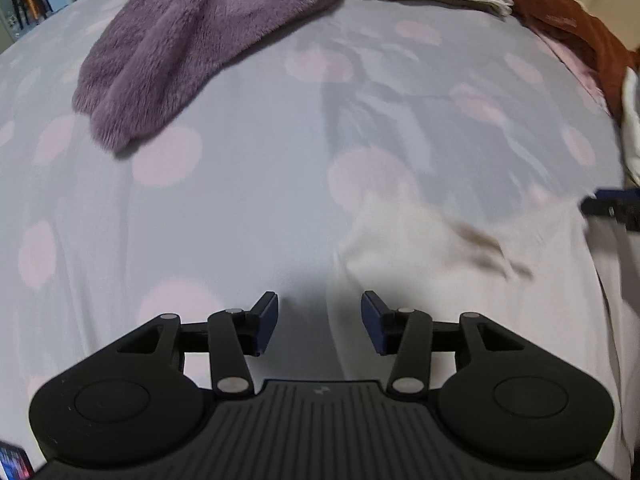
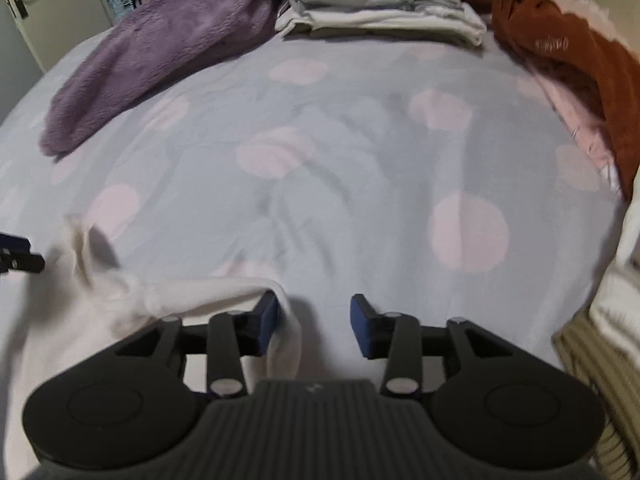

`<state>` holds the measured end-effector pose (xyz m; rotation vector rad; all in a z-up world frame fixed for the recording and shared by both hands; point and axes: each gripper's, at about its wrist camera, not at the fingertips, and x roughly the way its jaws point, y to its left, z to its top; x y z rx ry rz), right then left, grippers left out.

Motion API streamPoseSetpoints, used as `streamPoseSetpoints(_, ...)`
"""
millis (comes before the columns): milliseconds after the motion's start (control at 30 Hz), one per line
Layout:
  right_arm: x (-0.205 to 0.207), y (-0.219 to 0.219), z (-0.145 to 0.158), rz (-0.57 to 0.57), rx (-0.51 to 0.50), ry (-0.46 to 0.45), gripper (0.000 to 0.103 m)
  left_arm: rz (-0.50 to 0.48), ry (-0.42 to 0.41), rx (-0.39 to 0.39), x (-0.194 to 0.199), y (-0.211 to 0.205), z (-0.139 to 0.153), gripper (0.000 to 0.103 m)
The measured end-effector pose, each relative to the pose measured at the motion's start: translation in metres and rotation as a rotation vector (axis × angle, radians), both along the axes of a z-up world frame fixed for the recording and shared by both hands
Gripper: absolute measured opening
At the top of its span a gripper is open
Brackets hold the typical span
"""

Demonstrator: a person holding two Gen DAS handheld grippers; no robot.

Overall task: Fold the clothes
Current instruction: 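Lower the white garment flat onto the bed and open both grippers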

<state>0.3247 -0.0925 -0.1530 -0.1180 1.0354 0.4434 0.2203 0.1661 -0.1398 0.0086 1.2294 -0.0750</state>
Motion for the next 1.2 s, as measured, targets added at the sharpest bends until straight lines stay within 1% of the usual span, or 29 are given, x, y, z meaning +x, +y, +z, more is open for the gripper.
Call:
streamPoseSetpoints(67,-0.010,-0.007,0.007,-0.002,0.014,-0.008,0.044,-0.008,0.007,-0.011,-0.017,0.003,0.004,0.044)
streamPoseSetpoints(167,-0.032,-0.022,0.023,-0.017,0.060,-0.030,0.044,0.026,-0.010,-0.036,-0.049,0.006,0.014,0.044)
streamPoseSetpoints(267,-0.062,-0.034,0.036,-0.025,0.107,-0.045,0.044,0.038,-0.008,-0.122,-0.088,0.002,0.019,0.044)
streamPoseSetpoints(300,-0.073,-0.036,0.039,-0.022,0.112,-0.051,0.044,0.042,-0.005,-0.138,-0.102,0.000,0.019,0.044)
streamPoseSetpoints(467,-0.128,-0.041,0.041,0.009,0.086,-0.081,0.044,0.072,0.010,-0.201,-0.165,-0.008,0.019,0.044)
streamPoseSetpoints(600,-0.169,-0.044,0.035,0.017,0.069,-0.066,0.044,0.094,0.031,-0.254,-0.199,-0.015,0.016,0.043)
streamPoseSetpoints(700,-0.198,-0.046,0.031,0.020,0.029,-0.059,0.044,0.100,0.038,-0.291,-0.213,-0.020,0.014,0.036)
streamPoseSetpoints(733,-0.207,-0.047,0.030,0.026,0.008,-0.060,0.044,0.094,0.032,-0.305,-0.217,-0.023,0.014,0.036)
streamPoseSetpoints(800,-0.224,-0.049,0.026,0.038,-0.032,-0.057,0.044,0.081,0.033,-0.307,-0.222,-0.029,0.010,0.036)
streamPoseSetpoints(867,-0.234,-0.052,0.021,0.037,-0.056,-0.036,0.044,0.086,0.047,-0.306,-0.227,-0.034,0.003,0.036)
streamPoseSetpoints(1033,-0.253,-0.054,0.012,0.057,-0.101,-0.007,0.043,0.111,0.076,-0.326,-0.235,-0.042,-0.009,0.030)
streamPoseSetpoints(1067,-0.256,-0.051,0.010,0.072,-0.116,-0.005,0.043,0.112,0.080,-0.324,-0.236,-0.044,-0.011,0.026)
streamPoseSetpoints(1100,-0.259,-0.048,0.009,0.087,-0.134,-0.011,0.043,0.114,0.080,-0.318,-0.236,-0.045,-0.012,0.024)
streamPoseSetpoints(1200,-0.267,-0.042,0.007,0.113,-0.184,-0.032,0.043,0.131,0.075,-0.313,-0.235,-0.050,-0.016,0.024)
